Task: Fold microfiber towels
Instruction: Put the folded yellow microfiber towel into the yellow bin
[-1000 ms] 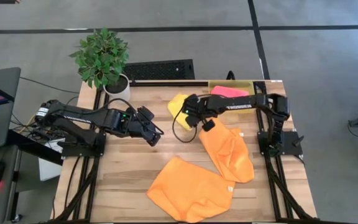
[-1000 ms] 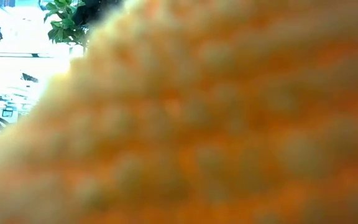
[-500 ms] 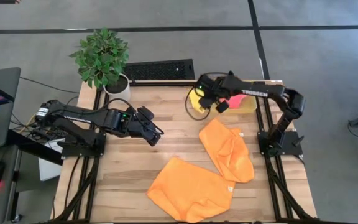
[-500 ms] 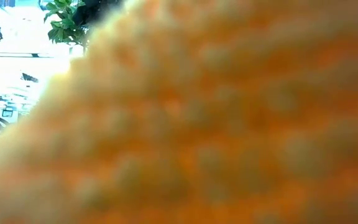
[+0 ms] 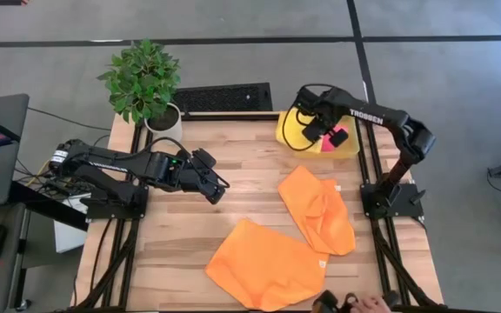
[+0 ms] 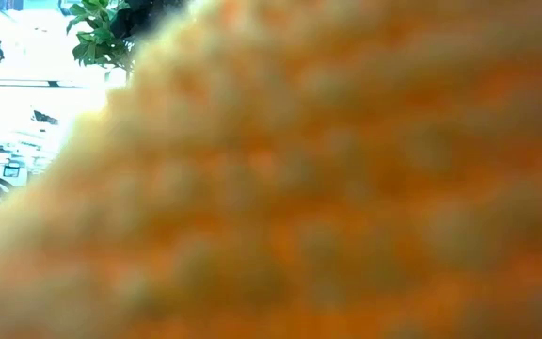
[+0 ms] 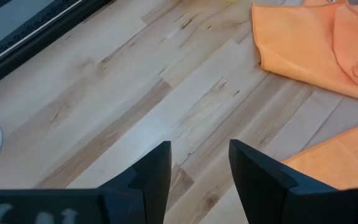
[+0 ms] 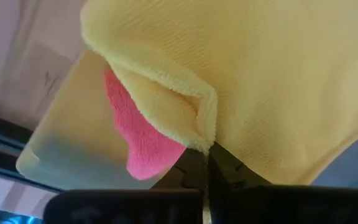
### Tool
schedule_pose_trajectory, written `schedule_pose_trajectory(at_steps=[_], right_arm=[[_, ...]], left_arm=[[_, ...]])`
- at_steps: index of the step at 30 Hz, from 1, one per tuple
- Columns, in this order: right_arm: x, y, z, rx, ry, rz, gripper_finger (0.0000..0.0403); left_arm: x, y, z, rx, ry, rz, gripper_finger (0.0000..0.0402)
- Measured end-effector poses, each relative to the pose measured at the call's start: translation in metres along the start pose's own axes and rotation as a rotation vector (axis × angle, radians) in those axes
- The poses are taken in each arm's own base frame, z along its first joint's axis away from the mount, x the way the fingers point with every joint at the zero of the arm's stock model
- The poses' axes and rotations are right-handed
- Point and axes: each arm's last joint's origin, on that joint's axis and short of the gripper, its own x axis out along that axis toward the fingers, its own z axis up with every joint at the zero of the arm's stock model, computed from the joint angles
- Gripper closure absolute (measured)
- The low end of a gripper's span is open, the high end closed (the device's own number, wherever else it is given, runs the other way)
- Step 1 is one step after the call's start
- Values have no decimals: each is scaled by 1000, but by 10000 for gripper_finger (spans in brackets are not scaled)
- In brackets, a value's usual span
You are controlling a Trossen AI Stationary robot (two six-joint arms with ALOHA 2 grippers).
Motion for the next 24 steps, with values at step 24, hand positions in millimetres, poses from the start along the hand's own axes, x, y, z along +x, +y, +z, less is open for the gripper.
schedule_pose_trajectory(at_steps=[24], right_arm=[[33, 21, -37, 38, 74, 190, 381]], left_arm=[[0, 0, 0, 1, 0, 0, 248]])
